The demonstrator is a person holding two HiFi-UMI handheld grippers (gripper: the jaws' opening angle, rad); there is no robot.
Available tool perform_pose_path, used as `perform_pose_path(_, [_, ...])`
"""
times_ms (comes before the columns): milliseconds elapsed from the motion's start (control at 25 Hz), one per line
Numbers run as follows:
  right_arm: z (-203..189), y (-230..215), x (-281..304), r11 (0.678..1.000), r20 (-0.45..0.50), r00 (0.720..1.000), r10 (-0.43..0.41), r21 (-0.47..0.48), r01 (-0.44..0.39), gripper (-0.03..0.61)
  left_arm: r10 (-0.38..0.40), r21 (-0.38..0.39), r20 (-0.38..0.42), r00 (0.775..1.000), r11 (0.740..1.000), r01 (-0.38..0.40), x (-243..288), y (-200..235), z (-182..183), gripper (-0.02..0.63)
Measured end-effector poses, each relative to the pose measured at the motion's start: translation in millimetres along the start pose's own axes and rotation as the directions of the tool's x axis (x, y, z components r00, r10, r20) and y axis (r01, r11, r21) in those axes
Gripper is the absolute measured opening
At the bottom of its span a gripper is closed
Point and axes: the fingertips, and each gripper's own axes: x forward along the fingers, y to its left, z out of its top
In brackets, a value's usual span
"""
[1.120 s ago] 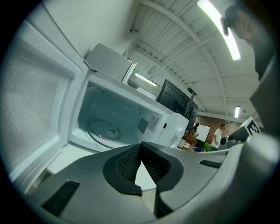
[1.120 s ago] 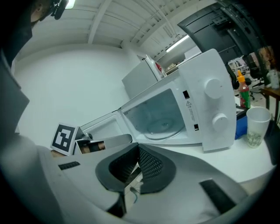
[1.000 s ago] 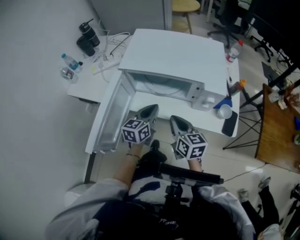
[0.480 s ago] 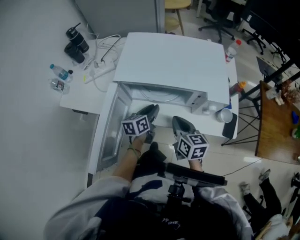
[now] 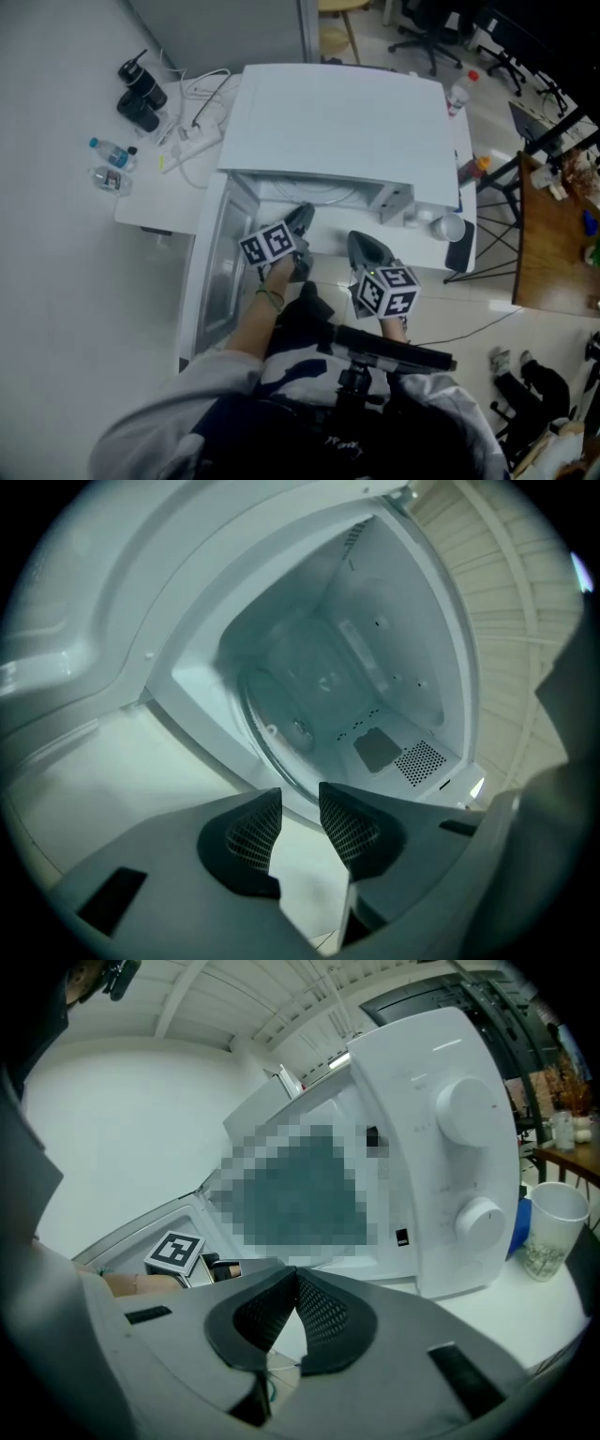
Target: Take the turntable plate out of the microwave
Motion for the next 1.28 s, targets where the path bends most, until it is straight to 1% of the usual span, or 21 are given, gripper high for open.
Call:
perform_pose_path(160, [-2.6,-0.5,1.5,1.0,-0.005,1.0,0.002,-0.003,-0.002,-0.011,-0.011,-0.094,0.04,0.999,0.995,0.015,4.3,3.4,6.5,0.112])
perform_pose_path(280, [-6.3,-1.7,0.9,1.0,-0.013,1.0,-0.002,-0.003,0.001,-0.012,-0.009,-0.192,0.062,0.998,0.981,0.021,7.7,6.2,10.9,0.11])
perform_pose_path(320, [-7.1,-2.1,0.5,1.0,-0.014,1.0,-0.003,-0.003,0.003,-0.012,-0.004,-0.215,0.063,0.998,0.976,0.017,7.8,8.2,11.0,0.11])
perform_pose_path(360, [-7.6,-2.6,0.0,1.0,-0.014,1.0,-0.004,-0.002,0.004,-0.012,-0.001,-0.231,0.064,0.998,0.973,0.016,7.8,10.0,10.9,0.087])
perform_pose_path(400, [-8.1,-3.3,-0.4,1.0,-0.014,1.0,-0.006,-0.001,0.006,-0.012,-0.002,-0.242,0.064,0.998,0.97,0.017,7.7,11.0,10.8,0.087])
perform_pose_path(480, [-9.0,-4.9,-1.5,1.0,-0.015,1.0,-0.009,0.001,0.009,-0.012,-0.006,-0.249,0.067,0.998,0.968,0.023,7.1,10.8,10.8,0.077])
perform_pose_path(600, [-11.3,-5.6,-2.8,1.0,-0.02,1.0,-0.011,0.001,0.011,-0.012,-0.019,-0.23,0.093,0.996,0.972,0.04,4.8,6.6,11.7,0.049])
perform_pose_path(760, [-16.8,-1.1,-2.1,1.0,-0.034,0.999,0.001,-0.006,-0.001,-0.011,-0.044,-0.216,0.117,0.992,0.974,0.069,2.4,-3.5,11.1,0.043])
perform_pose_path(920, [-21.0,3.7,-1.5,1.0,-0.046,0.999,0.016,-0.015,-0.017,-0.012,-0.068,-0.198,0.113,0.991,0.976,0.09,1.1,-14.8,6.9,0.032])
perform_pose_path(1280, [-26.2,-0.7,-5.2,1.0,-0.056,0.998,0.009,-0.014,-0.01,-0.012,-0.103,-0.247,0.124,0.987,0.96,0.131,-3.1,-17.3,-4.5,0.025])
